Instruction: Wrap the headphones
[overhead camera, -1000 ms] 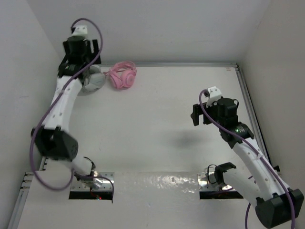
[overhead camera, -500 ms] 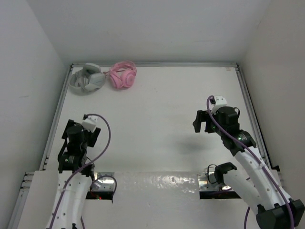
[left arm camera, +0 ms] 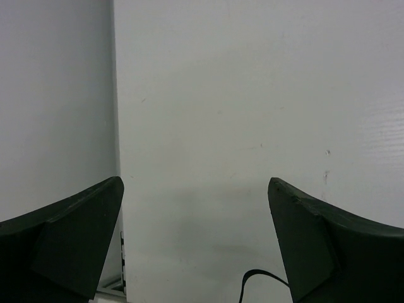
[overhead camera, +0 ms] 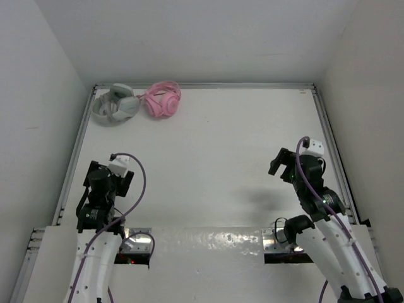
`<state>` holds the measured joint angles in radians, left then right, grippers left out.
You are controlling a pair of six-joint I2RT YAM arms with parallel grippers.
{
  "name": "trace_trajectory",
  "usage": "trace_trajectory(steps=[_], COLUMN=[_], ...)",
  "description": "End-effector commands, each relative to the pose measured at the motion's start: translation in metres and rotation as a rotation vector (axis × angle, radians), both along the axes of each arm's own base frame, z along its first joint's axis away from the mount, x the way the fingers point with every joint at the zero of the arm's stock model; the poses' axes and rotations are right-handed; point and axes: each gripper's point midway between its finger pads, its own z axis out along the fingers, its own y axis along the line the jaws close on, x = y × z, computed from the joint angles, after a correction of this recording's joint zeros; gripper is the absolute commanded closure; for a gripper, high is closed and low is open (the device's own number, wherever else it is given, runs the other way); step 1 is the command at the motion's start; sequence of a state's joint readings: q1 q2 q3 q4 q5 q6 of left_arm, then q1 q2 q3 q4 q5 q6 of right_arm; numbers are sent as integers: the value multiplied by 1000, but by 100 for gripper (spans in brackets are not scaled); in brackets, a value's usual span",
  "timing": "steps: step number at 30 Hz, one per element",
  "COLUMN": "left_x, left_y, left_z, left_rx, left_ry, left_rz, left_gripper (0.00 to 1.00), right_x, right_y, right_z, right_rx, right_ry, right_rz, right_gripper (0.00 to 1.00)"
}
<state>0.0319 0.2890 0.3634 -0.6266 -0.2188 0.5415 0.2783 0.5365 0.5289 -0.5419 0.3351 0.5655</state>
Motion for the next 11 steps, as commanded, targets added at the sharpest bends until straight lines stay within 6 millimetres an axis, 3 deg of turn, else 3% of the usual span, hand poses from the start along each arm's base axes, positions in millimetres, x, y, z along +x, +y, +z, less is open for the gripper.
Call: trace_trajectory(steps=[1, 11], left_x=[2, 2], left_y=[5, 1], left_z=[8, 16], left_rx=[-3, 11], left_ry=[-22, -107], left_rz=[38, 0], left_gripper=[5, 4], right_x=[-3, -24], right_y=[-16, -17], right_z=[9, 12], right_rx=[63, 151], right_ry=[-39, -27], right_rz=[-167, -219], right_gripper=[1, 1])
